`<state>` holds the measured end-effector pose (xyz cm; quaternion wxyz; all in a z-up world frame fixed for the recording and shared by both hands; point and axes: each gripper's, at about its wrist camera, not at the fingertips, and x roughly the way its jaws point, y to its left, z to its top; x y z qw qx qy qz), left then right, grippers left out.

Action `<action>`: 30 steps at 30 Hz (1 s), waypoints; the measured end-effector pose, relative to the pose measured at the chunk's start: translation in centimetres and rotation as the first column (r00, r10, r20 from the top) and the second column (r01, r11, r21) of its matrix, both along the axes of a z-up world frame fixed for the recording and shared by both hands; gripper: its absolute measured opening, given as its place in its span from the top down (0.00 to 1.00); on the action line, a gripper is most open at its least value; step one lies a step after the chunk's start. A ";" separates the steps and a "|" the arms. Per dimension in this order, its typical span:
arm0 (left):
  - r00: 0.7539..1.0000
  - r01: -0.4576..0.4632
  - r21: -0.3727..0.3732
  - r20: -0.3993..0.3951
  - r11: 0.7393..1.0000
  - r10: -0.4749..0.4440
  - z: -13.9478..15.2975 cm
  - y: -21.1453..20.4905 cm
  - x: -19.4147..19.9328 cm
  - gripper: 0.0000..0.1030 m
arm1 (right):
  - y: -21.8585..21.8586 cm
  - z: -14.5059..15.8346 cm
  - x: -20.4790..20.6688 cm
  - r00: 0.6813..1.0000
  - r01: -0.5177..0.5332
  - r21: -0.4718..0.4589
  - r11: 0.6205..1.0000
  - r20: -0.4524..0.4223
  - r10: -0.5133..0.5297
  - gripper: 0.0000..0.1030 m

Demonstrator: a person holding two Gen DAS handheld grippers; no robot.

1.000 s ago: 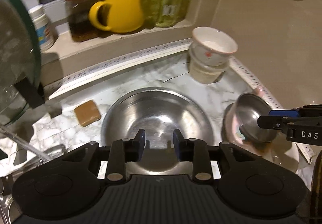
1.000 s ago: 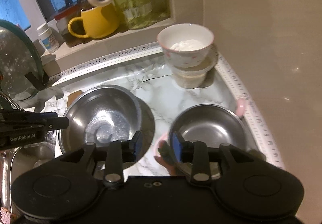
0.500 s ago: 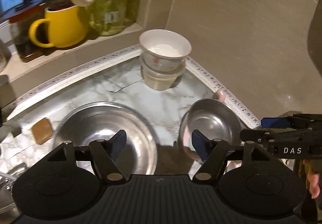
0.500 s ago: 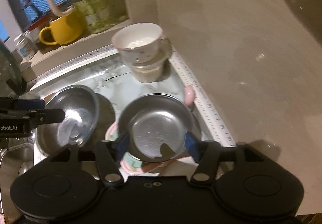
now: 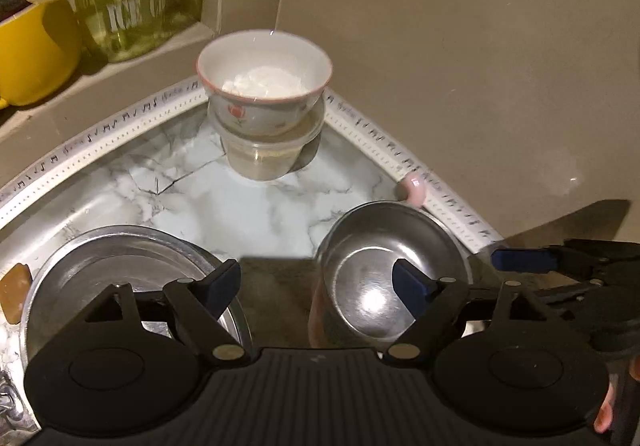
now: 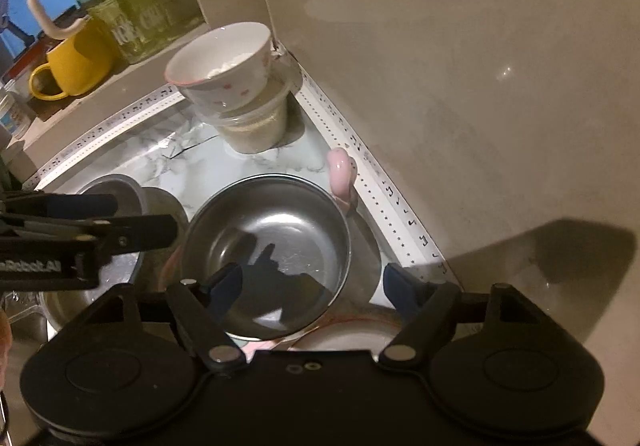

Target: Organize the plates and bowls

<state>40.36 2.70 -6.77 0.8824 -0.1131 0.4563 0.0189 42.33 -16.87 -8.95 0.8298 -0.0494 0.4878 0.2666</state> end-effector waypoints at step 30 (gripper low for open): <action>0.997 0.010 0.027 -0.079 1.000 -0.008 -4.6 -1.2 3.1 0.84 | 0.7 -3.1 1.6 0.998 0.039 -0.040 0.998 -0.040 -0.040 0.75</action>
